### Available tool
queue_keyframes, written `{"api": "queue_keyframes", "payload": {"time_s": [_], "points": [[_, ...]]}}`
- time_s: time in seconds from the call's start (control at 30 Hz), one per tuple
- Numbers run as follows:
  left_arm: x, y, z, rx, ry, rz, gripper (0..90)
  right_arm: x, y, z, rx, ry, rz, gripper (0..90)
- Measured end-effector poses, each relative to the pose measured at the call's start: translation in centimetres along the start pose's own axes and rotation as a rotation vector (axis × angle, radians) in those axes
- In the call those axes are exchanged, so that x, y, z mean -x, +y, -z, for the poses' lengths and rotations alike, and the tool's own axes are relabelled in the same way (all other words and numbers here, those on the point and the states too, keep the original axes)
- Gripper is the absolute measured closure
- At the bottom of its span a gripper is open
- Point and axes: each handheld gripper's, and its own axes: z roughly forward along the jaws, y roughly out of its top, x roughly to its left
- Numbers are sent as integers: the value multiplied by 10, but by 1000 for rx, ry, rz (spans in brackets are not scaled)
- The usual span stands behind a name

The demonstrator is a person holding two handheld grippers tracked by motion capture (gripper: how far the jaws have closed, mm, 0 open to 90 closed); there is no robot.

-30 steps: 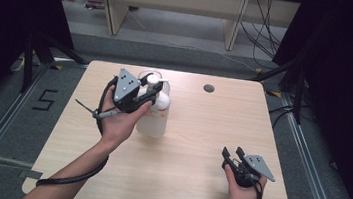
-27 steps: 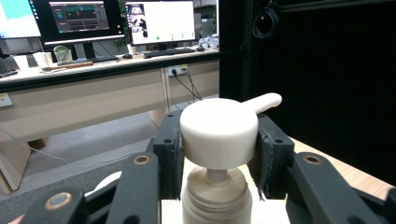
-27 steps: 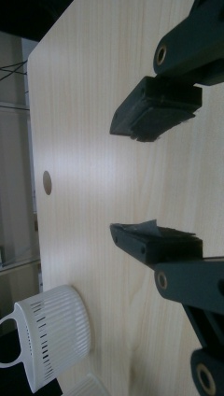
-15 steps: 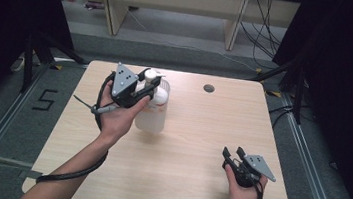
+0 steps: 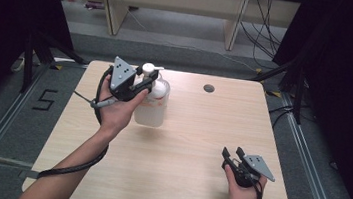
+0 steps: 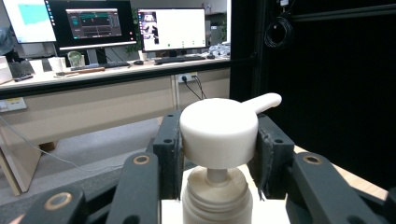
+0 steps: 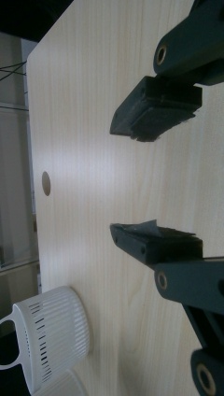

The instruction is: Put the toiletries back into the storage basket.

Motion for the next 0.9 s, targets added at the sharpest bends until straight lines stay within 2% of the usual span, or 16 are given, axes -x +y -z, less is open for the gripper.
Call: {"api": "queue_keyframes", "payload": {"time_s": [0.07,0.1,0.13,0.17,0.23,0.4,0.5,0.9], "points": [[-1,0,0,-1,13,-4,589,0,0,0,-1,-2,1,458],[-1,0,-1,-5,11,14,589,1,0,0,0,-9,9,458],[-1,0,-1,-5,11,14,589,1,0,0,0,-9,9,458],[-2,1,-2,-1,20,-5,589,1,0,-1,10,-11,19,458],[-3,2,-2,-1,23,-6,590,2,0,0,6,-16,25,458],[-6,4,-5,11,14,-12,589,0,0,0,-3,-6,2,458],[-6,5,-6,18,20,-8,590,1,0,-1,9,-6,23,458],[-11,11,-13,26,44,-8,589,0,0,0,8,-3,20,458]]}}
